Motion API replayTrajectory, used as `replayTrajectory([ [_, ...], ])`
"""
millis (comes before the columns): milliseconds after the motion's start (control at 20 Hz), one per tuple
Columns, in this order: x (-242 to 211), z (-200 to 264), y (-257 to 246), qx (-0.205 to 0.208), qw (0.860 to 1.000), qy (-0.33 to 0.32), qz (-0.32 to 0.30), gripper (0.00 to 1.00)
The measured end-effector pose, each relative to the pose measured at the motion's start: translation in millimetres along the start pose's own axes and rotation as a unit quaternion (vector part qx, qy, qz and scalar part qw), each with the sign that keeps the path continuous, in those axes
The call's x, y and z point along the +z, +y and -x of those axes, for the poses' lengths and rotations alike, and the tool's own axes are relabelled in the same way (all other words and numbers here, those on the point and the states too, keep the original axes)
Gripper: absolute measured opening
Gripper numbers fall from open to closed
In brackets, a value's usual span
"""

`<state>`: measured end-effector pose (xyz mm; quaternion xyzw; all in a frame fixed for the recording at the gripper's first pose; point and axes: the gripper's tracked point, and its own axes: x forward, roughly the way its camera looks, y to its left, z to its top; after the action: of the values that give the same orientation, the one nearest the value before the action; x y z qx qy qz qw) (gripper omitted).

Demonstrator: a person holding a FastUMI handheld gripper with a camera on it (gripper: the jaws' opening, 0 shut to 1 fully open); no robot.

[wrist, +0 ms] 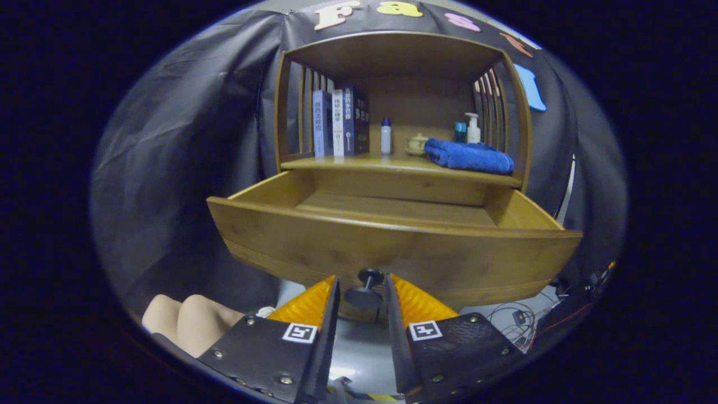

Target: Pull open the drawer, take out the items inside it, and place them on the countertop above the cabinet.

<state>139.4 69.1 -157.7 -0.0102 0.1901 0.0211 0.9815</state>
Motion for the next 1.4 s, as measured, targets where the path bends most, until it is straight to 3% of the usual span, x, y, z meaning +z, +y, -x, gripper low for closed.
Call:
replayTrajectory([
  [250,49.0,15.9,-0.3,0.001,0.998,-0.06,0.009,0.45],
  [500,98.2,-4.0,-14.4,-0.005,0.997,-0.081,0.011,0.45],
  [800,104.9,-71.7,-15.6,0.025,0.998,0.023,0.052,0.45],
  [1050,79.7,-129.4,-22.1,0.025,0.985,0.124,0.12,0.45],
  [1400,40.1,-163.6,-13.3,0.044,0.973,0.208,0.094,0.44],
])
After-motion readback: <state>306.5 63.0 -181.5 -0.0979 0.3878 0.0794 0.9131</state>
